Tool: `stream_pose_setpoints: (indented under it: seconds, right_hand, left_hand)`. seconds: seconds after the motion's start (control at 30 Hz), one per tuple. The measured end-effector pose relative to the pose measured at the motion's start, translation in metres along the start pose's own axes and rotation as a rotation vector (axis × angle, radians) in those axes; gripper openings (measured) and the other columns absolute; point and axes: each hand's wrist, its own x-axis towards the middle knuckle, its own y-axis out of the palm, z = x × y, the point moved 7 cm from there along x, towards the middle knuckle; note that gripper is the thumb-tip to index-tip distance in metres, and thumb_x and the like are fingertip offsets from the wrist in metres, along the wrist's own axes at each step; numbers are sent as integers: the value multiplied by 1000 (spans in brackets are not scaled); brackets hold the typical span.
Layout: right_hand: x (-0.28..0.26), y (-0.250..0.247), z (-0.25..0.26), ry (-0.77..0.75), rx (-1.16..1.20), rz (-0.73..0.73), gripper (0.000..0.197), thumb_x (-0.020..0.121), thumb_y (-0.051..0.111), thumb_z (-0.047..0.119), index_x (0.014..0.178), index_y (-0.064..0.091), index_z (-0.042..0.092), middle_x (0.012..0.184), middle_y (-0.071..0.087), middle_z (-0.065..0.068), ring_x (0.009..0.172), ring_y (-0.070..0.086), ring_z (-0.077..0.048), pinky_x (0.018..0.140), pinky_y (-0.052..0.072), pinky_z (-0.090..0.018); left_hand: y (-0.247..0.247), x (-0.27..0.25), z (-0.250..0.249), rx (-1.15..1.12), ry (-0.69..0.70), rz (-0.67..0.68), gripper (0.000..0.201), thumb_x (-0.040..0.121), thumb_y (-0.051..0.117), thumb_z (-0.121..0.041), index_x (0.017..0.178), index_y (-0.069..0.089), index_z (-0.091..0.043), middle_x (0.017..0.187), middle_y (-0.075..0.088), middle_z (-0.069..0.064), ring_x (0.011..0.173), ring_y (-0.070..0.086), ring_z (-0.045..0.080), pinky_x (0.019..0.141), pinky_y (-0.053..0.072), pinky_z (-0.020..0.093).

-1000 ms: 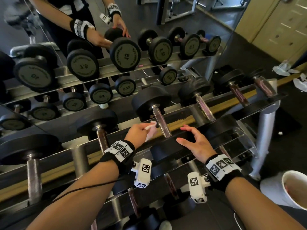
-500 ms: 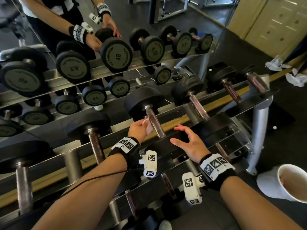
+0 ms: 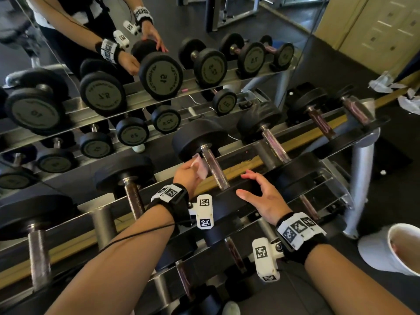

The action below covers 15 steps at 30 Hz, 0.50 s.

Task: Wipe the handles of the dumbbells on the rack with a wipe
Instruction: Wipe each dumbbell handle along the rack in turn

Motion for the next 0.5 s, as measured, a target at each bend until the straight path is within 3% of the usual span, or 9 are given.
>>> stream_pose_setpoints:
  seconds: [0.13, 0.23, 0.3, 0.4, 0.5]
  right_hand:
    - [0, -1, -2, 5, -16, -3, 46, 81, 77, 38, 123, 57, 35, 150, 38, 17, 135, 41, -11, 111, 40, -37]
    - [1, -1, -3, 4, -15, -4, 46, 81, 77, 38, 122, 57, 34, 149, 39, 17, 133, 43, -13, 111, 42, -42]
    - [1, 0, -3, 14, 5, 1, 46, 81, 77, 38, 122, 57, 34, 149, 39, 16, 133, 45, -15, 109, 43, -46]
    - [2, 1, -4, 12, -14, -3, 45, 81, 77, 37, 122, 57, 34, 150, 38, 16, 134, 44, -15, 111, 41, -46]
    - [3, 0, -5, 11, -7, -4, 48, 79, 77, 42, 122, 58, 35, 149, 39, 17, 133, 45, -14, 111, 42, -45]
  left_hand:
    - [9, -7, 4, 41, 77, 30, 30, 102, 48, -9, 128, 62, -9, 118, 67, 5, 109, 63, 18, 100, 50, 36]
    - [9, -25, 13, 137, 46, 82, 27, 97, 60, -27, 114, 72, -9, 97, 70, 10, 90, 65, 21, 88, 51, 32]
    - [11, -40, 16, 275, 25, 185, 31, 98, 59, -29, 114, 71, -5, 99, 69, 18, 94, 64, 30, 94, 49, 38]
    - [11, -52, 13, 338, -36, 325, 30, 98, 60, -19, 118, 68, 1, 112, 68, 24, 101, 64, 28, 99, 50, 40]
    - [0, -39, 6, 200, -115, 186, 28, 97, 59, -11, 120, 65, 5, 110, 69, 23, 89, 66, 25, 80, 57, 30]
